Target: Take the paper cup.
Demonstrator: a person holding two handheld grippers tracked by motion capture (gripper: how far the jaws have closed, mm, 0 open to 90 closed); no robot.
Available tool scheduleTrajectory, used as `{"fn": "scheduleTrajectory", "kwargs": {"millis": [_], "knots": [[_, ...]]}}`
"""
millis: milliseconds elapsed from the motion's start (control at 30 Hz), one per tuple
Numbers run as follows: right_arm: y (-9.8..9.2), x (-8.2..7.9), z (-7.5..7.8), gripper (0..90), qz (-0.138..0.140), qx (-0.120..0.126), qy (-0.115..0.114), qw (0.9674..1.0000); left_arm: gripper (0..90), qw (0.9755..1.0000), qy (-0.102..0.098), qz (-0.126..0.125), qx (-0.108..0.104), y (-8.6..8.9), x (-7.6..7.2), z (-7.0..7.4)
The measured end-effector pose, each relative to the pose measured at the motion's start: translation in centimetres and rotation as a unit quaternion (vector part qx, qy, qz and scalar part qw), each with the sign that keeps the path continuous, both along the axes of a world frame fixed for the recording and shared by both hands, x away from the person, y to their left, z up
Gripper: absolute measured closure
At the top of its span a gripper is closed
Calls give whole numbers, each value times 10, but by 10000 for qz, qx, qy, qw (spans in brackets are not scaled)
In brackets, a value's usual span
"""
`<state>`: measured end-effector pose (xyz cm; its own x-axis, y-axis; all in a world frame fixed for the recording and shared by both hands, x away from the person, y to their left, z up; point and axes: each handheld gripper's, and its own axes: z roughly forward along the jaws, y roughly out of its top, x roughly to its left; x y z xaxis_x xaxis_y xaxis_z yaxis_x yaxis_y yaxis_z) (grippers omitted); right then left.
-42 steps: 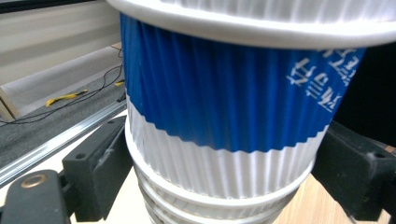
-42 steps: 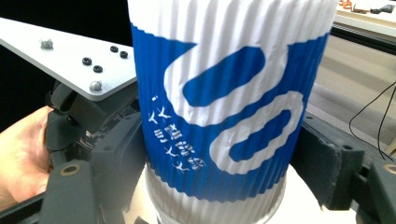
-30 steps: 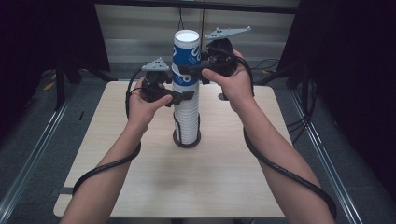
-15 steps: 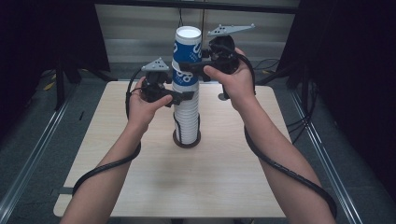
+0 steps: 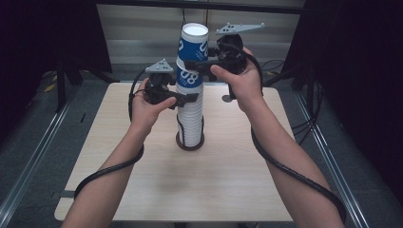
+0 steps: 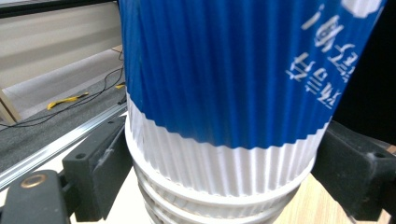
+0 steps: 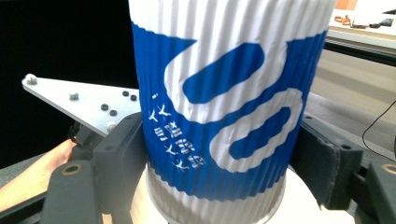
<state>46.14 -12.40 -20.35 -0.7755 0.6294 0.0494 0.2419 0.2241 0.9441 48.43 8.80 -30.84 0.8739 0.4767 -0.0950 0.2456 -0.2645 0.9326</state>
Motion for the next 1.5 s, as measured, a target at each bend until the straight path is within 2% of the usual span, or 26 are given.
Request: {"fn": "scheduleTrajectory", "kwargs": {"millis": [533, 667, 1167, 1400, 1500], "knots": [[-5, -3, 6, 236, 26, 37, -82, 10000, 116, 10000, -29, -28, 13, -1, -1, 0], [-6, -3, 9, 235, 11, 88, -97, 9999, 115, 10000, 21, 22, -12, 2, 1, 0], [-26, -6, 8, 234, -91, 168, -128, 9997, 116, 10000, 13, 23, -11, 4, 1, -1], [-41, -8, 7, 234, -195, 275, -104, 9994, 116, 10000, 7, 18, 6, 4, 1, -1], [-47, -9, 6, 234, -216, 246, -87, 9994, 116, 10000, 7, 16, 9, 4, 1, -1]]}}
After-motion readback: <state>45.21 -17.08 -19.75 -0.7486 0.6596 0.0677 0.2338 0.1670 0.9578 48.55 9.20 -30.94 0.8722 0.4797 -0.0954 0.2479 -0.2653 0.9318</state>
